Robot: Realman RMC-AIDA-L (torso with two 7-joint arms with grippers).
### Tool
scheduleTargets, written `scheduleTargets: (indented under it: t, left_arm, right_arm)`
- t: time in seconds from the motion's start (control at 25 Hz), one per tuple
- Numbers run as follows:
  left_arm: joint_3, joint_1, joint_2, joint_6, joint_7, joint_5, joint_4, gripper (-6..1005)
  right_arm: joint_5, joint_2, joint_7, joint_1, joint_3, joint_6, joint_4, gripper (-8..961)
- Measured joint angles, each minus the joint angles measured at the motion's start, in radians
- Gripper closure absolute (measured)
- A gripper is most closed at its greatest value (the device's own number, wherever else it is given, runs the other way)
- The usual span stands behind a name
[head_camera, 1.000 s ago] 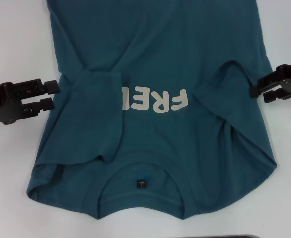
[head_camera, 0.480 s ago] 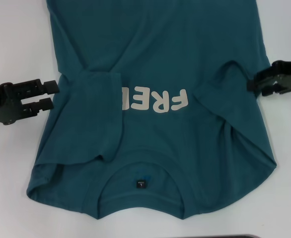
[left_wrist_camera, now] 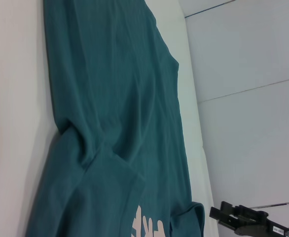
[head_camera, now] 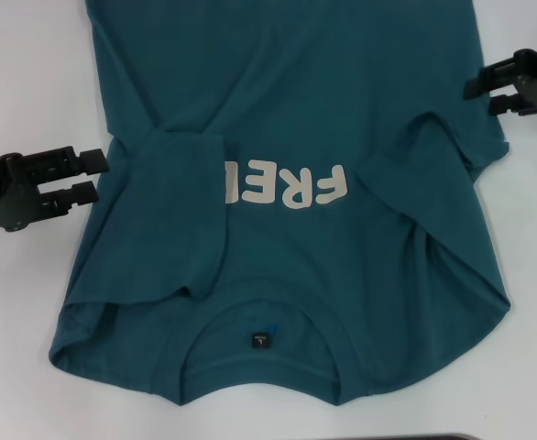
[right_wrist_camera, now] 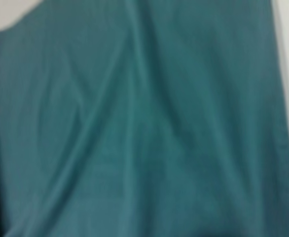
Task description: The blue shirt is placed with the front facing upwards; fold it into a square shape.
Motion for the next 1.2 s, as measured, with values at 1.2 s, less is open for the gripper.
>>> scheduleTargets:
  t: [1.2]
  left_arm:
    - [-0.002,0.001,0.001,-0.005,0.006,0.0,0.0,311]
  right_arm:
    - [0.009,0.02,0.016,-0.05,-0.005,-0.039,0.065,416]
